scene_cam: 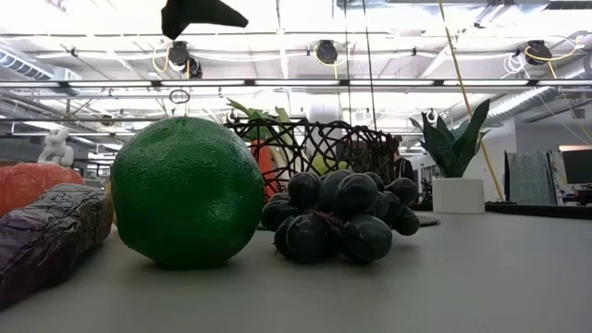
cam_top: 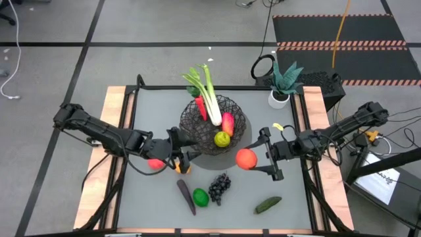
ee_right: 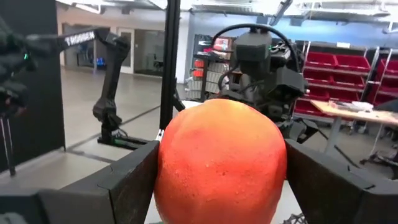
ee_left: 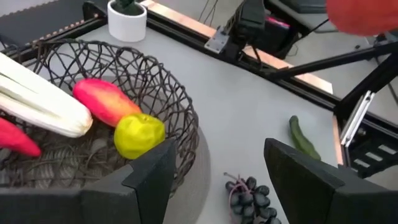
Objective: Build produce basket
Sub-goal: Put the orange into the black woven basket
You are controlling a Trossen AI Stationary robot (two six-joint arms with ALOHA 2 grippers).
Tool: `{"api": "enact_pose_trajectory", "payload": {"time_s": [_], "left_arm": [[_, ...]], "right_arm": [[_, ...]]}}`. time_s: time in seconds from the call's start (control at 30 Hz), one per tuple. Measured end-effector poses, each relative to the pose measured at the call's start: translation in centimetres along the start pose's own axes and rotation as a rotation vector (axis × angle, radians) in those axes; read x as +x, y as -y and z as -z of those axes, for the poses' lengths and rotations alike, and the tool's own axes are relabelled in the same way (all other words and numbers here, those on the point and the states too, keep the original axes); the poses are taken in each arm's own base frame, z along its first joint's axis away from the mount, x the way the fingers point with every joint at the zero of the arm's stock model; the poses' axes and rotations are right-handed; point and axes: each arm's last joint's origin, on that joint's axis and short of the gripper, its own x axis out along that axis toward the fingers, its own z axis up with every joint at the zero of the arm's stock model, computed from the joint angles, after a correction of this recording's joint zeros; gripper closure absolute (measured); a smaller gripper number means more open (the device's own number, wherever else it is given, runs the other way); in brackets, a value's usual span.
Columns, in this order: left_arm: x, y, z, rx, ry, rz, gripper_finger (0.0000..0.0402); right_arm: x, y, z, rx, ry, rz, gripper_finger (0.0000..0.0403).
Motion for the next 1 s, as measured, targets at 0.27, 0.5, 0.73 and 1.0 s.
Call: {"api": "enact_pose_trajectory", "payload": {"time_s": [0.27, 0.5, 0.73, 1.0], "left_arm": [[-0.2, 0.6, 0.2, -0.002, 0.002, 0.025, 0.0158], [-0.6, 1.3, 0.6, 0.003, 0.004, 0.056, 0.0158], [-0.9, 1.8, 0.6, -0.008, 0.035, 0.069, 0.0158], [-1.0, 2.1, 0.6, -0.002, 0.041, 0.083, 0.0158]], "right_arm": [[0.1, 0.8, -0.1, 0.112, 0.016, 0.038, 0.009], [0.3, 1.6, 0.2, 0.105, 0.004, 0.082, 0.009], [1.4, 3.9, 1.8, 0.105, -0.058, 0.361, 0.009], [3.8, 8.4, 5.6, 0.152, -0.101, 0.473, 0.009]]}}
